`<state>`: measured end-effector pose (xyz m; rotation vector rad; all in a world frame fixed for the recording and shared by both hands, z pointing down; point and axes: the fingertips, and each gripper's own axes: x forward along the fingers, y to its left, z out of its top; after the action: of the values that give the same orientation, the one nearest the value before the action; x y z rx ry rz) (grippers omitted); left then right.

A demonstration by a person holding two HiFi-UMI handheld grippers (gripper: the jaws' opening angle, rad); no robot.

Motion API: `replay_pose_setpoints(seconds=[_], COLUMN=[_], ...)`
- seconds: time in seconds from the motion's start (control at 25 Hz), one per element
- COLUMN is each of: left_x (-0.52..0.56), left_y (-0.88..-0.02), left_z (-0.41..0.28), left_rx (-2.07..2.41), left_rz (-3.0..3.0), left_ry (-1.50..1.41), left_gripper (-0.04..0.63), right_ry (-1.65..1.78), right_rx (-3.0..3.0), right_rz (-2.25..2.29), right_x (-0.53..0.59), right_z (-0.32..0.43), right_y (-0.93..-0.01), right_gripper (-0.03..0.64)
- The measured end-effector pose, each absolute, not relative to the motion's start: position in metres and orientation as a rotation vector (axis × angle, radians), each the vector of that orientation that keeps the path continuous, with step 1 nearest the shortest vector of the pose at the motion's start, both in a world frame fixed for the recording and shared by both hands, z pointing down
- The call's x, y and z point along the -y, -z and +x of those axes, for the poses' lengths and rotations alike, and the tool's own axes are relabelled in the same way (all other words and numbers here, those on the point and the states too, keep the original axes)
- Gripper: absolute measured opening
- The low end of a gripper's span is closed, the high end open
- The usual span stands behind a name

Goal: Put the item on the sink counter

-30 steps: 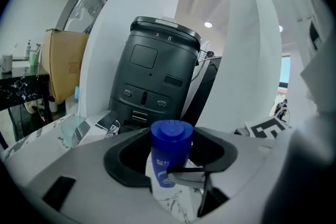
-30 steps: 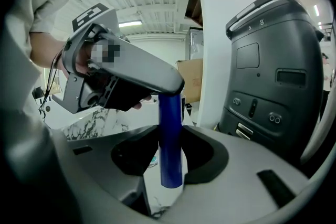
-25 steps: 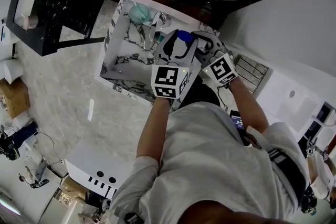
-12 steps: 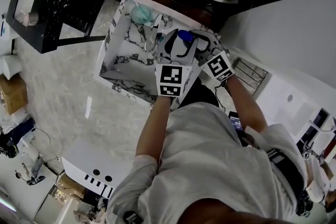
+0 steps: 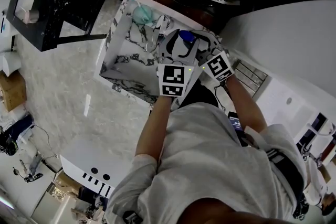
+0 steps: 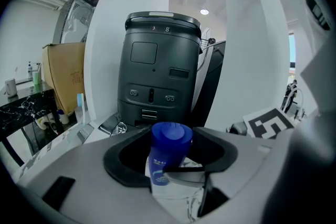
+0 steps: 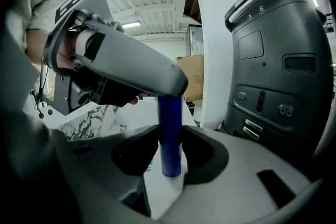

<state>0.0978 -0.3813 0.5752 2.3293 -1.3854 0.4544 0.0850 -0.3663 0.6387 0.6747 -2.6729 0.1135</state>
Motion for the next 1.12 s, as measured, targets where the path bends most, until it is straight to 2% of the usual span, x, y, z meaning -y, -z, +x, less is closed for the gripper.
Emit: replay_pose_setpoints(seconds=[0.92, 1.12], left_x=[0.3811, 0.378], left_y=[-0.5735, -0.5711], left_z=[0.0976, 0.0939], left_rx=[1.364, 1.381], left_rz=[2.326, 2.33], left_ry=[-0.431, -0.439], left_gripper=[0.255, 0.255], right_ry=[-0.118, -0.172], right_rx=[2.652, 2.654], right_rz=[0.707, 0.713], right_x=[0.3677, 0.3657], right_z=[0.0872, 0.0891], right_y=[-0.642, -0.6424], right_gripper=[0.138, 0.194])
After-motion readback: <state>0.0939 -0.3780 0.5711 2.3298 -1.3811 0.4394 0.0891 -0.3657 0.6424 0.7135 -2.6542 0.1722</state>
